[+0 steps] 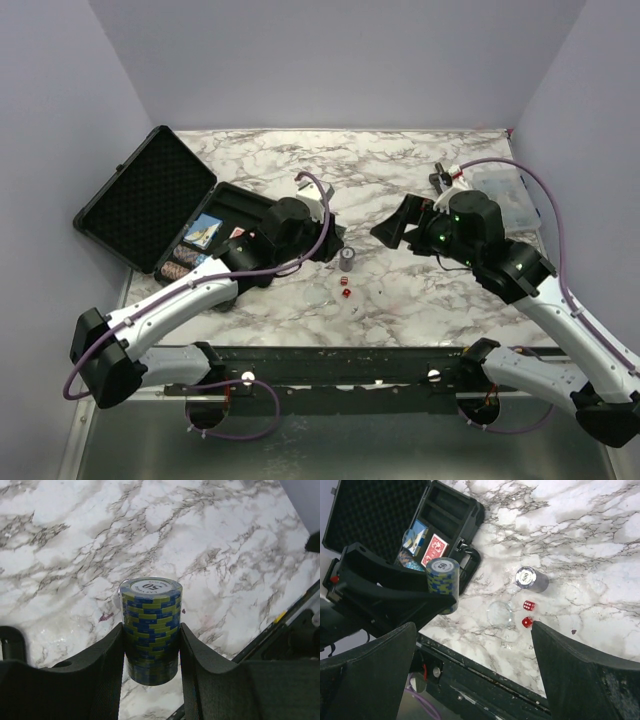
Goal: Pack up texas hold em set
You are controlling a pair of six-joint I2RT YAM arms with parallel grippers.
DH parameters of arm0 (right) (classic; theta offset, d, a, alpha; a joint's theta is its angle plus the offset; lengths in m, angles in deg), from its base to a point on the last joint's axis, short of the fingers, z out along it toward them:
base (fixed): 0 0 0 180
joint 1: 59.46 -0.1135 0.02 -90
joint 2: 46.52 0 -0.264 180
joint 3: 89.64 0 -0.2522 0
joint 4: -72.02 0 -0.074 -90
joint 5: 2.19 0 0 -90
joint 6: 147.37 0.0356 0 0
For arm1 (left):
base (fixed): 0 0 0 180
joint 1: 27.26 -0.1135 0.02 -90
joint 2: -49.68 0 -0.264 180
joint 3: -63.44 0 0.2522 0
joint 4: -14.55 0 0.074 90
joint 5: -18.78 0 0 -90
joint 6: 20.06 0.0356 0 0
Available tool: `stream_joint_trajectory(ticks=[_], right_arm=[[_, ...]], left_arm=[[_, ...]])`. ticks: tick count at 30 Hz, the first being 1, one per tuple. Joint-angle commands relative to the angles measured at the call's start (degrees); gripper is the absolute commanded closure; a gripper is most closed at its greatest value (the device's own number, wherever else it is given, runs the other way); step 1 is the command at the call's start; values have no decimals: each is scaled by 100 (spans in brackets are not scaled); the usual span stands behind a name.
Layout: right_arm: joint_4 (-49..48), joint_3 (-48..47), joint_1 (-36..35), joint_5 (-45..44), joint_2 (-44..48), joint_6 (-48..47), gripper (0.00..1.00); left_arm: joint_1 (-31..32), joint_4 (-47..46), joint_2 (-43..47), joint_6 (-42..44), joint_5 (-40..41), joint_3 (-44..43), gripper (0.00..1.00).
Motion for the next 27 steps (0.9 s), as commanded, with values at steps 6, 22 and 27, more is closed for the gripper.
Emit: stream_joint_trajectory(ticks=[6,22,27], right_arm=[[215,224,-24,-225,279,173,0],[199,454,-24,-245,426,237,0],[175,467,-26,-171,379,234,0]], left_arm=[[-1124,110,298,-1694,-257,-218,100],[-1890,2380,-382,-4002,1947,-1529,100],[-2143,3080,-800,-4375,2119,-2101,100]])
